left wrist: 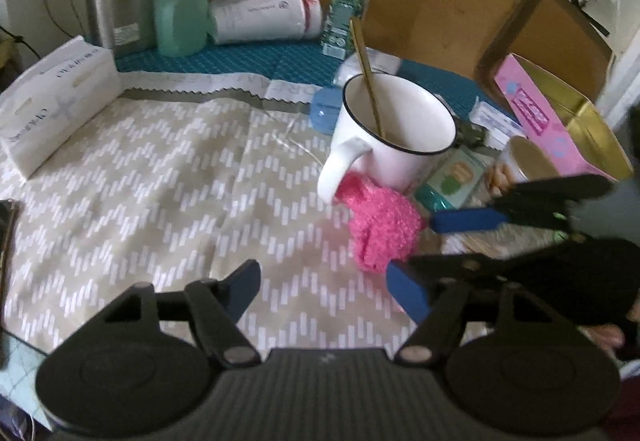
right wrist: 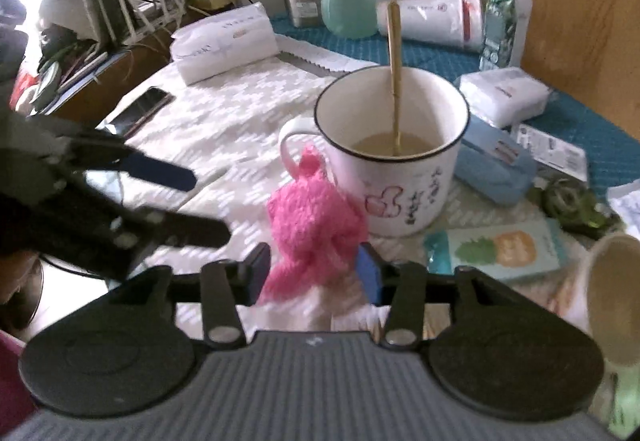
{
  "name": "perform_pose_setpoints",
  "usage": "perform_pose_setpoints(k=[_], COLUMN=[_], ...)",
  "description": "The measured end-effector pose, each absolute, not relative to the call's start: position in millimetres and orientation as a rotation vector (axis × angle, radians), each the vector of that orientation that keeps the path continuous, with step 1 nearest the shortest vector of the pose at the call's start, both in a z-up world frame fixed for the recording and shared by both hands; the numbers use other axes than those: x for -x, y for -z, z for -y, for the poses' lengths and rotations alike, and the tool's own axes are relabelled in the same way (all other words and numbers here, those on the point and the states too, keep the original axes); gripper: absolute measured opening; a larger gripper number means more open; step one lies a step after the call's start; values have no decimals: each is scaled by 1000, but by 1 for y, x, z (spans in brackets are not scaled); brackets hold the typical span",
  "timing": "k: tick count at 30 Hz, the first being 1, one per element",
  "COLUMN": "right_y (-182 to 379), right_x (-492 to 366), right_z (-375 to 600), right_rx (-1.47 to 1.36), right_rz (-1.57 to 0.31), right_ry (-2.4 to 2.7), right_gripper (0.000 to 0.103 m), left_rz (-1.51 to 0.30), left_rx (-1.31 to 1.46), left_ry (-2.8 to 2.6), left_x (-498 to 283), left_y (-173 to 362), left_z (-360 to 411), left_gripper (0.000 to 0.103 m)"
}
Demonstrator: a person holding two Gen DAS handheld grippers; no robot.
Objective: Organize soft objects
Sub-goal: 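Close the left gripper on the pink towel while the right gripper pinches it too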
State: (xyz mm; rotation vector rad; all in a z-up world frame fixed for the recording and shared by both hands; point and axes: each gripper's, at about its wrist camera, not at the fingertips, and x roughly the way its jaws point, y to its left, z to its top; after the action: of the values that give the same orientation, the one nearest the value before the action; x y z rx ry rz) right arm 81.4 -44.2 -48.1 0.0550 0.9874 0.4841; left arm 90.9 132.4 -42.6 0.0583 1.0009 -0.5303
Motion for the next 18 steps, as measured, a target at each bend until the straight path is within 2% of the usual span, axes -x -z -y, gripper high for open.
perform_pose_setpoints(k=[2, 5, 10, 12, 14, 16, 18], right_y=[54, 55, 39, 42, 45, 48, 49], right_x=[-88, -88, -60, -54, -56, -54, -53], right_z=[40, 32, 8, 2, 8, 12, 10], right_rx=[-55, 5, 158, 150, 95, 46, 40], right_rz=[-994, -1005, -1023, -1045, -1048, -1064, -1079], right_ry=[-475, -492, -684, -720, -658, -630, -643], right_gripper=[57, 51, 51, 53, 61, 64, 64], left_rz=[-1020, -1046, -1075, -1100, -1124, -1166, -1212], left_rx=[-55, -36, 18, 41, 57, 56, 75], left_ry=[554, 586, 679, 727, 760, 748, 719], left_x=[-95, -101, -101, -99, -98, -100, -106], left_y=[43, 43, 37, 37, 41, 51, 62], left_z=[-135, -142, -153, -155, -155, -153, -150], left_gripper=[72, 72, 72, 72, 72, 70, 60])
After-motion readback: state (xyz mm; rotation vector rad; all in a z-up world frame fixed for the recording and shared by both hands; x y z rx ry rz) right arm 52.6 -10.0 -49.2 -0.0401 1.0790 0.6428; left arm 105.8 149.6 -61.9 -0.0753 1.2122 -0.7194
